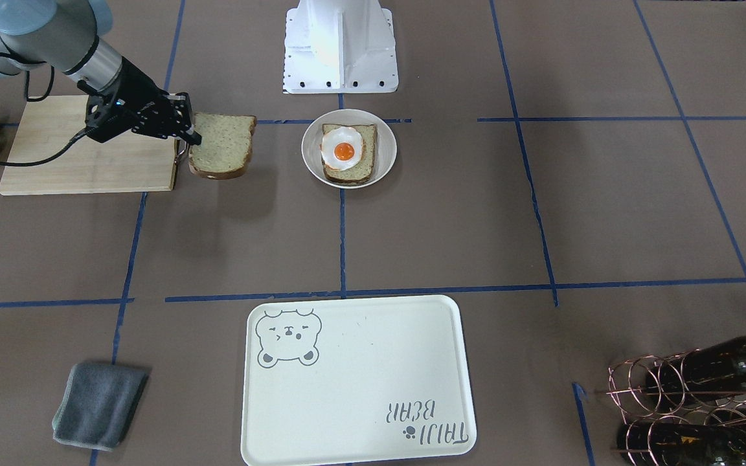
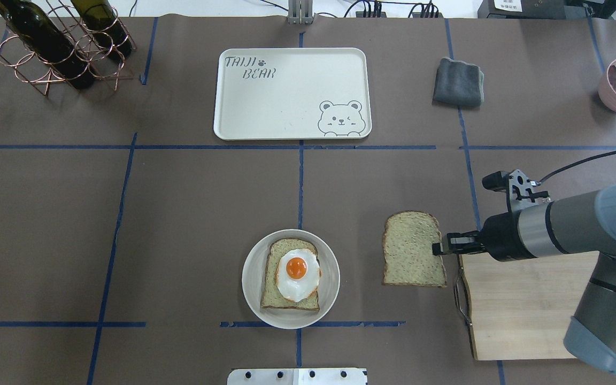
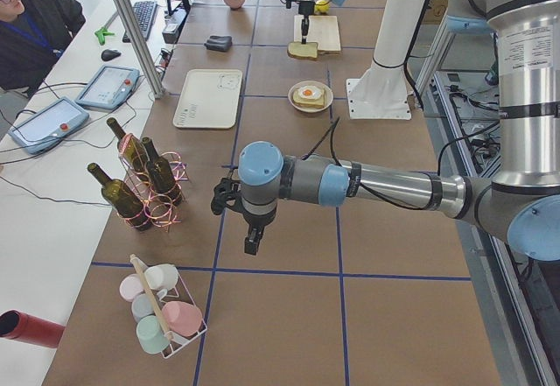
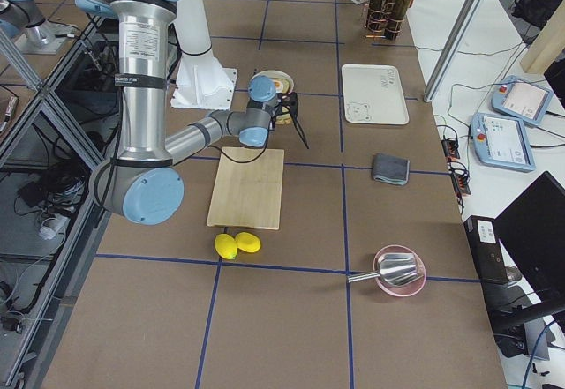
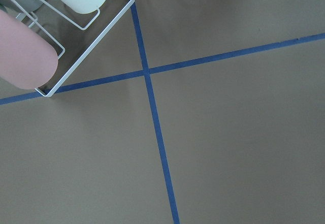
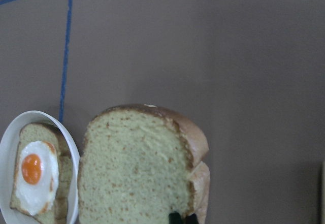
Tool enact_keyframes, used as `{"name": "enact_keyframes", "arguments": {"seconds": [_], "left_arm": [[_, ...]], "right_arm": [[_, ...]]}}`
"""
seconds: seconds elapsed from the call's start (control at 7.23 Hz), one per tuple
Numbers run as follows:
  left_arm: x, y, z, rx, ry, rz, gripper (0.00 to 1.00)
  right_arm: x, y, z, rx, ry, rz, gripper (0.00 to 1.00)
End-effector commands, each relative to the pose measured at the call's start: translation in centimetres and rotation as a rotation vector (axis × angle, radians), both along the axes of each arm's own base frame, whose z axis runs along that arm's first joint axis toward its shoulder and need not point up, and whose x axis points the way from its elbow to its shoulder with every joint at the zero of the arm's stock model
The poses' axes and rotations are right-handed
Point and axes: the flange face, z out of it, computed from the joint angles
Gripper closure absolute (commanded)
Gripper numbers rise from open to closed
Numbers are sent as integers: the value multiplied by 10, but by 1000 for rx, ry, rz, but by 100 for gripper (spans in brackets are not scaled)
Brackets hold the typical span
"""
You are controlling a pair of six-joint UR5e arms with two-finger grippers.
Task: Make sandwich and place on tray
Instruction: 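Carry the bread slice with the right gripper and lay it on the egg toast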
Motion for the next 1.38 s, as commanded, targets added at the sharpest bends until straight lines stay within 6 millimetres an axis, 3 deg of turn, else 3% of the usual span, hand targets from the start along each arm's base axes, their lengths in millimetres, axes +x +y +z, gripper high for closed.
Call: {"name": "enact_keyframes", "arguments": {"seconds": [0.0,0.28,0.55,1.11,1.25], "left_arm": [[1,0,-1,-1,16,3,0],[1,0,-1,-1,17,2,0],[1,0,-1,-2,17,2,0],[1,1,0,-6,17,2,0],[1,1,0,-6,17,2,0]], "right_arm": [[-77,3,-83,-35,-6,27,100],[-132,23,-125,-27,23,14,100],[-167,41,-117,-14,64,19,100],[-168,44,-117,-13,66,14,100],[-168,44,-117,-15,67,14,38]]}}
